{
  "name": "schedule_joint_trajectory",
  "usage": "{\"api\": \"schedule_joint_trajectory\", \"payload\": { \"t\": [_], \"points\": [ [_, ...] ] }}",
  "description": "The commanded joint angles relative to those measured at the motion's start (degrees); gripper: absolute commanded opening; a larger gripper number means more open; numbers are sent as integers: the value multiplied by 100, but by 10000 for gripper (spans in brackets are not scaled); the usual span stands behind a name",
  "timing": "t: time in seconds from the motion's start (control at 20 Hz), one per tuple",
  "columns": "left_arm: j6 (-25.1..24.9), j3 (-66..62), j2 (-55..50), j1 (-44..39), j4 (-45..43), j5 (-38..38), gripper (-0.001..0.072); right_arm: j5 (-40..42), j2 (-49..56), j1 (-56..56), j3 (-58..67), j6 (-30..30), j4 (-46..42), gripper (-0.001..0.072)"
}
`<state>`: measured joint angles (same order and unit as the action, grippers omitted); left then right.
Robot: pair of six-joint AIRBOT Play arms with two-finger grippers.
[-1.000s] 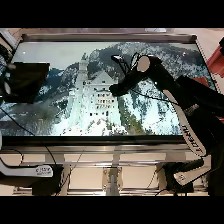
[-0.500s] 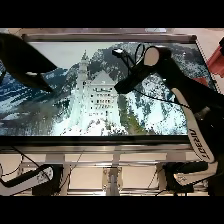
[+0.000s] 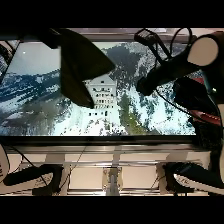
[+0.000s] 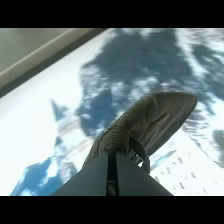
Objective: Fold the clothes and pants, and hang the long-sleeved shirts on hangers.
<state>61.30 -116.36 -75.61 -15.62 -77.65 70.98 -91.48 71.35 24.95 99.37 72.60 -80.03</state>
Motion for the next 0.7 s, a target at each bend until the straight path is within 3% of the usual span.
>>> {"api": "schedule_joint_trajectory", "payload": {
  "t": [0.0, 0.15, 0.65],
  "points": [
    [-2, -66, -39, -730, 101, 468, 23, 387, -481, -15, -647, -638, 9, 485],
    [2, -66, -37, -850, 101, 920, 23, 728, -588, -15, -1204, -1235, 66, 485],
    [170, -66, -37, -859, 98, 1241, 25, 2835, -520, 527, -2559, -1200, 715, 483]
  ]
}}
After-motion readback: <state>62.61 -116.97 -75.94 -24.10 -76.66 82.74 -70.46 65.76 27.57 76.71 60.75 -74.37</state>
